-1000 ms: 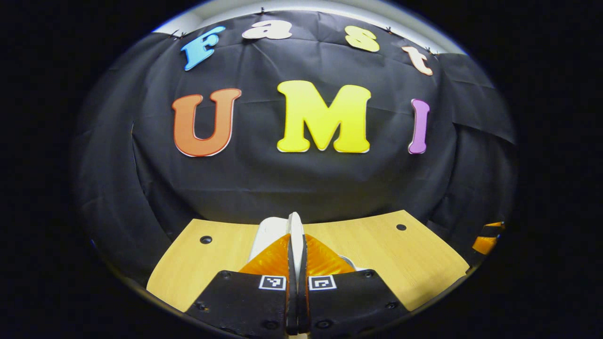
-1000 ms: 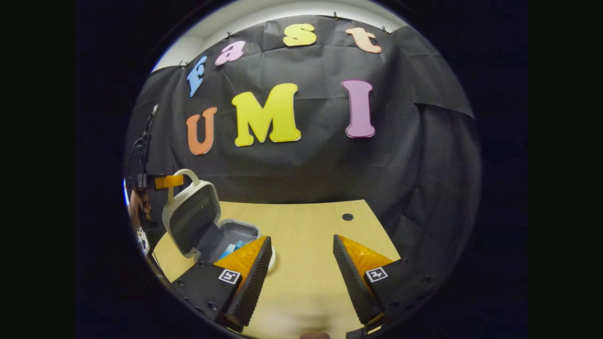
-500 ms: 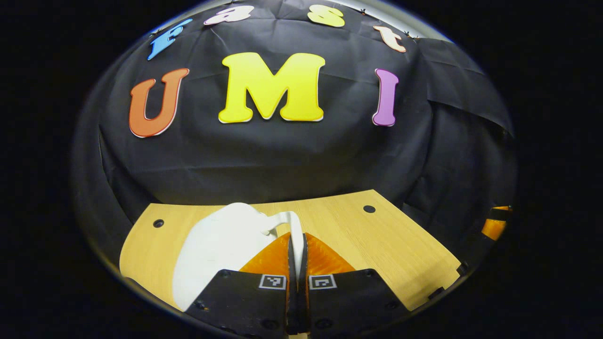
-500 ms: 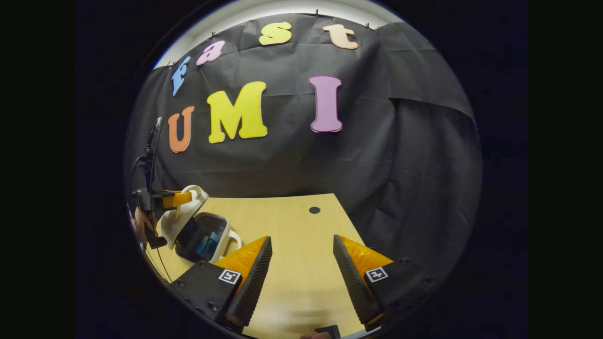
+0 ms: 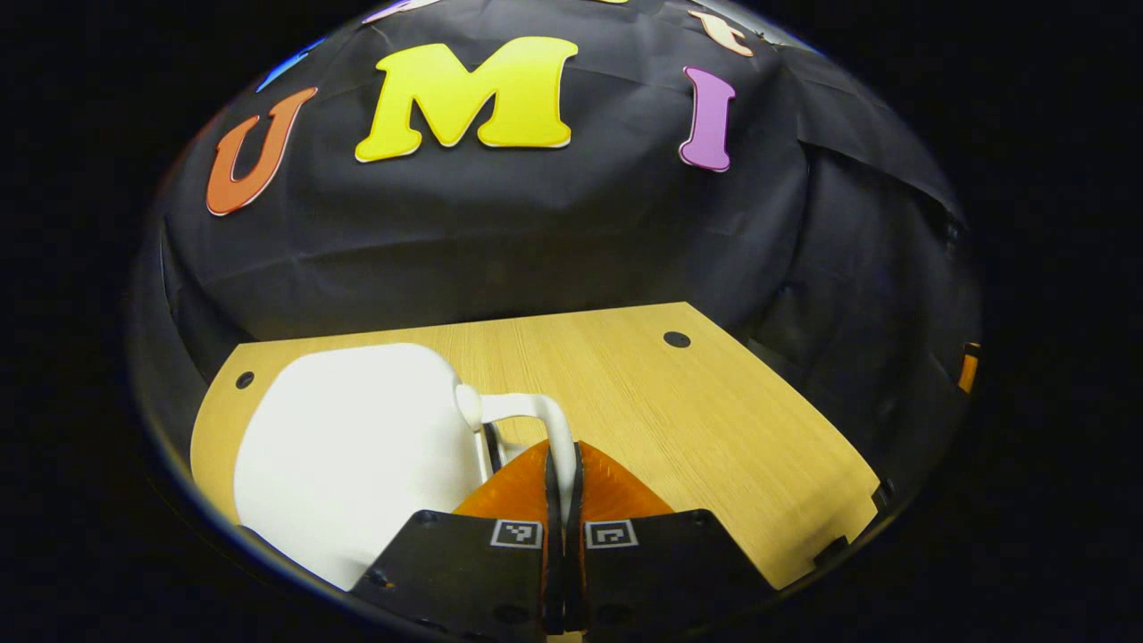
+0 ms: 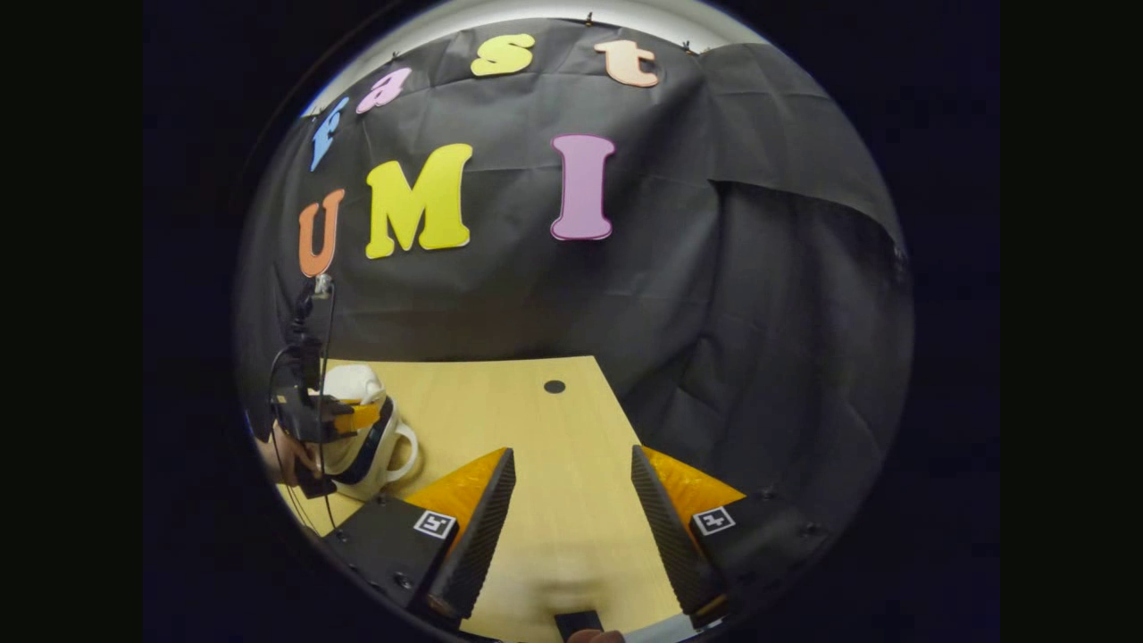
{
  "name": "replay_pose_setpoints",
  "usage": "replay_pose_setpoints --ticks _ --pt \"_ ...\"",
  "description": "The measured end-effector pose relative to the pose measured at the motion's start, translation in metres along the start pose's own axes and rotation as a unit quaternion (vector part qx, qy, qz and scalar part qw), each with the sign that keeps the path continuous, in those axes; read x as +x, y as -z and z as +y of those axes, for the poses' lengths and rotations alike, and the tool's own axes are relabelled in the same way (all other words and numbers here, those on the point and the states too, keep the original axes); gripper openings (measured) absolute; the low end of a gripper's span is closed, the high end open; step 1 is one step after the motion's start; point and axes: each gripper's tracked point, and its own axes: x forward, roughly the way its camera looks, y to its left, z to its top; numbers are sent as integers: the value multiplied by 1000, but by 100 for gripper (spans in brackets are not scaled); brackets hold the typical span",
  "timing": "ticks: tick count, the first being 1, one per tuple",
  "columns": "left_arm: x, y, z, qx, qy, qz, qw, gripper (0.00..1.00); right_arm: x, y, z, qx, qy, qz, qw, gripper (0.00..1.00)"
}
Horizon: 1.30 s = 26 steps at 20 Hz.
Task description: First open the suitcase, pack the skin care products into it, and then close the suitcase.
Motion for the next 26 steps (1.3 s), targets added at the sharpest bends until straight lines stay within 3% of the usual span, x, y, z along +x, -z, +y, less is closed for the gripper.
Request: replay_pose_setpoints --ticks 4,11,15,16,17,18,19,22,26 --pt "12 16 -4 5 -3 16 1000 4 3 1 -8 7 2 4 1000 78" --pt "28 39 -19 -3 -12 53 999 9 15 -5 3 6 -33 -2 999 78" --pt "22 40 -32 -2 -2 69 998 30 28 -7 19 12 -59 -1 998 76" --pt "15 34 -34 -8 1 67 998 50 32 -9 27 10 -67 -3 998 77" --pt "4 26 -31 -11 -6 57 998 80 35 -14 36 7 -77 -8 997 78" --pt "-5 11 -27 -13 -14 37 999 92 37 -22 47 5 -88 -17 996 77" --pt "-17 -6 -22 -17 -24 18 999 84 40 -29 59 1 -101 -26 995 77" --pt "-58 -56 2 -32 -54 -44 997 95 47 -56 100 -9 -141 -56 988 77" --pt "-119 -127 44 -46 -106 -145 983 95 44 -111 155 -23 -177 -119 977 77"
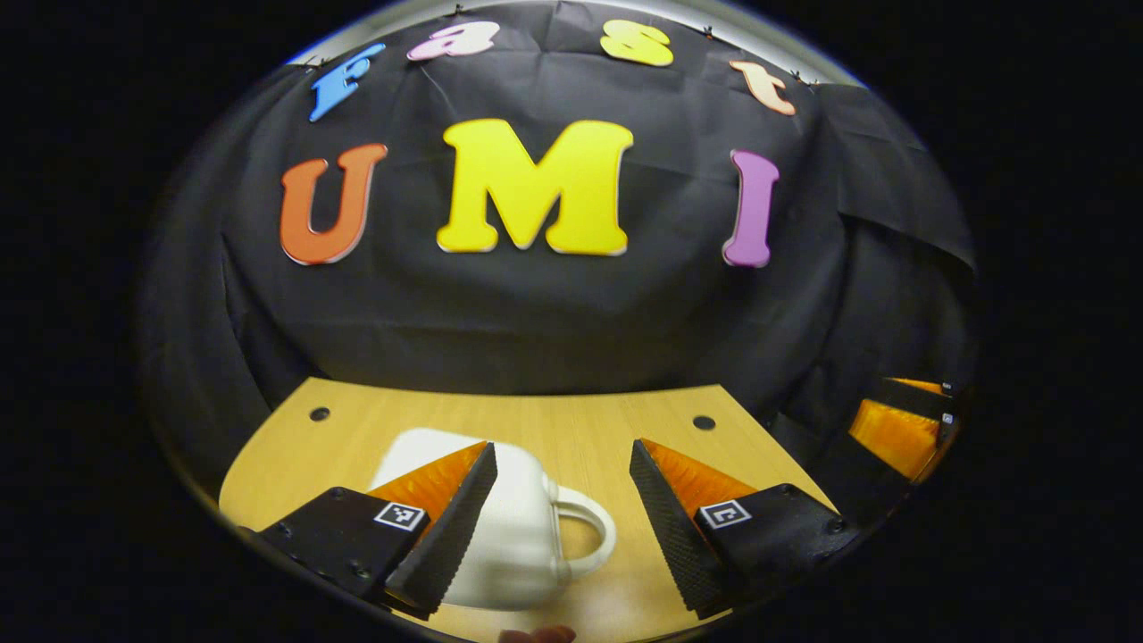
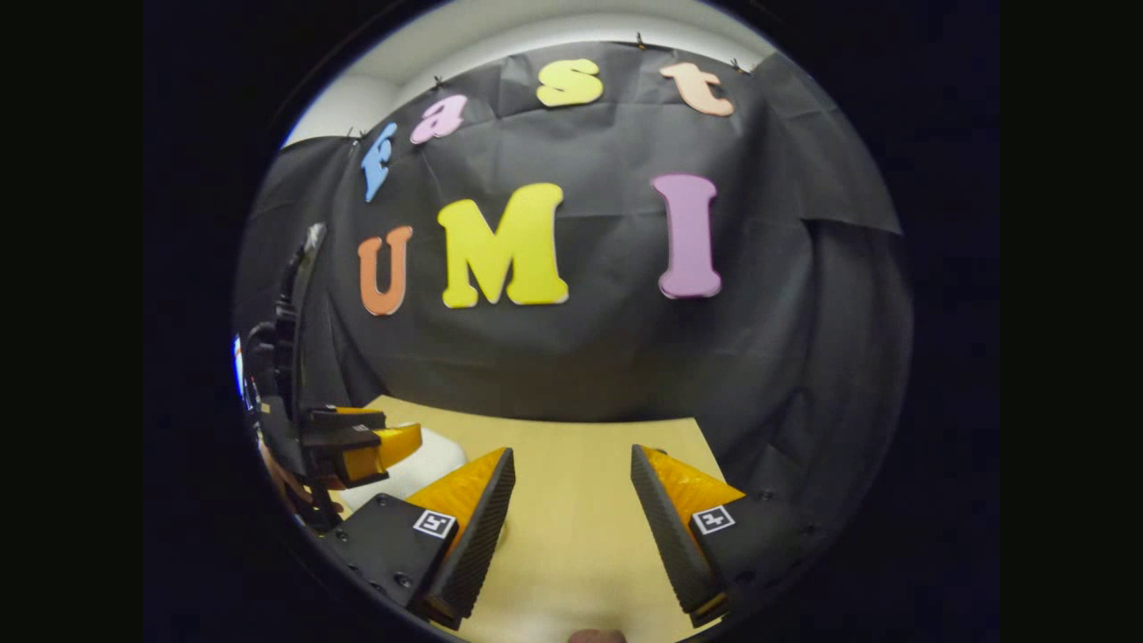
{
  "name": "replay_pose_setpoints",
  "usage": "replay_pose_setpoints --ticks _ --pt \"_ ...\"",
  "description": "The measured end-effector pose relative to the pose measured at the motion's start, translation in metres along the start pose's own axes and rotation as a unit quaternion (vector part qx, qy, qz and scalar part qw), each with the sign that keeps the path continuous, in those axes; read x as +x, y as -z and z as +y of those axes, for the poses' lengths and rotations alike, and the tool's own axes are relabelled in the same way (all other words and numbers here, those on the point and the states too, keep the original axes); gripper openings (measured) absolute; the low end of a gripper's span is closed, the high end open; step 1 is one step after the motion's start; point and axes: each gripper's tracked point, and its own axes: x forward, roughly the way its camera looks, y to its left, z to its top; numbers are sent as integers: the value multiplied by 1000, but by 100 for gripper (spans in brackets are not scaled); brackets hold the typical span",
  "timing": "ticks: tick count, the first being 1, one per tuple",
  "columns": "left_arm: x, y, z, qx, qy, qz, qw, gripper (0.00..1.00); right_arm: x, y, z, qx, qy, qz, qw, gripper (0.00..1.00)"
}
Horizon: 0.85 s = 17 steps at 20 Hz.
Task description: First open the suitcase, pack the skin care products into it, and then close the suitcase.
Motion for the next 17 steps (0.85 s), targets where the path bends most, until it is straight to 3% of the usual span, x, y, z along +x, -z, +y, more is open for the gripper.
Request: replay_pose_setpoints --ticks 6,9,13,16,17 --pt "-46 -102 37 0 -41 -132 990 96 10 -80 50 -8 2 -112 994 77" --pt "-58 -111 50 9 -56 -153 987 96 5 -89 65 -8 11 -131 991 78" --pt "-64 -103 52 7 -56 -142 988 100 -1 -80 73 -5 26 -114 993 78" --pt "-64 -96 50 10 -47 -137 989 96 -6 -78 76 -2 34 -111 993 76" --pt "-64 -96 49 10 -42 -138 989 100 -7 -78 76 -5 36 -111 993 78"
